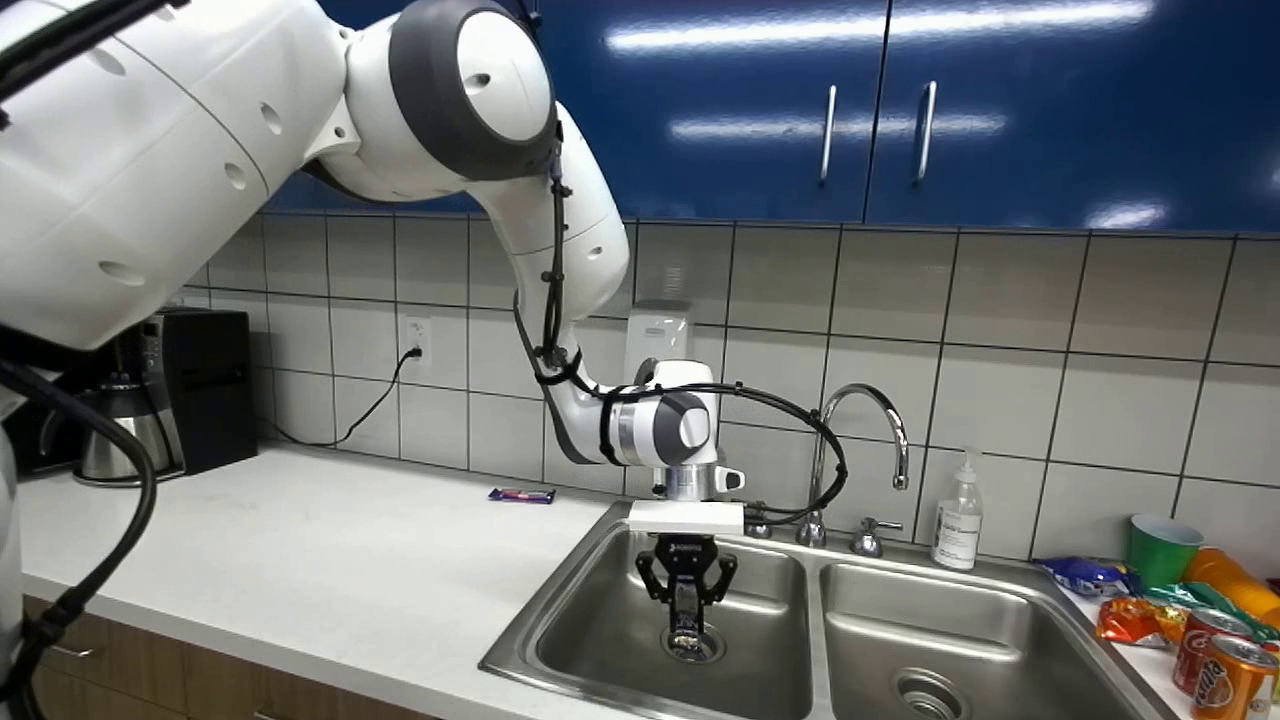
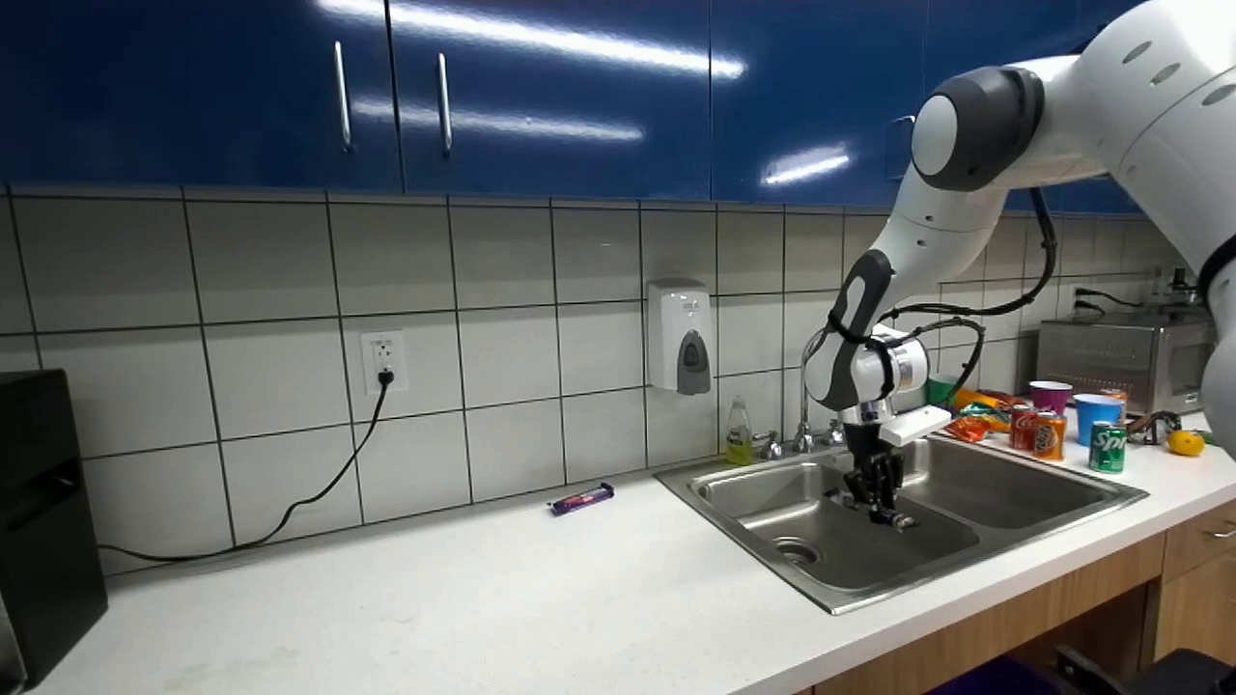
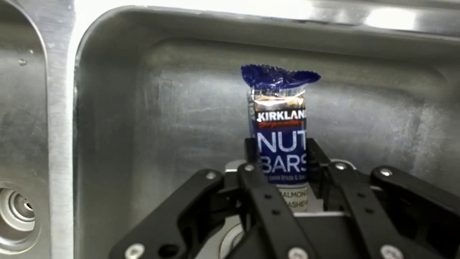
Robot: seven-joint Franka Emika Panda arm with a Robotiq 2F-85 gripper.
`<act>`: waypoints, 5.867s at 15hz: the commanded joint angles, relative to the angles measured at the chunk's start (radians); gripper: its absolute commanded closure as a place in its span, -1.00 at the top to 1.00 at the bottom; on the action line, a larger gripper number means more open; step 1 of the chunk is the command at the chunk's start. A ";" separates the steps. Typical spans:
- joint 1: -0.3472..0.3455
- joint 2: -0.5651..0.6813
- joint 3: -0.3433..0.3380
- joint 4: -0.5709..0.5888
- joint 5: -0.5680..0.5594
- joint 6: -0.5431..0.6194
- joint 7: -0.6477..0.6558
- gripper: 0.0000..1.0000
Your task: Take the candy bar out of the kitchen sink
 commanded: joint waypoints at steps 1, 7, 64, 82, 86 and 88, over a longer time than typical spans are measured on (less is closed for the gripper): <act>0.027 -0.105 -0.011 -0.116 -0.037 0.030 0.044 -0.81; 0.046 -0.197 -0.013 -0.206 -0.049 0.047 0.054 -0.81; 0.368 -0.290 0.131 -0.516 -0.282 0.201 0.074 -0.81; 0.398 -0.262 0.162 -0.502 -0.277 0.192 0.082 0.18; 0.398 -0.254 0.160 -0.496 -0.278 0.191 0.083 0.65; 0.395 -0.252 0.163 -0.495 -0.272 0.190 0.082 0.96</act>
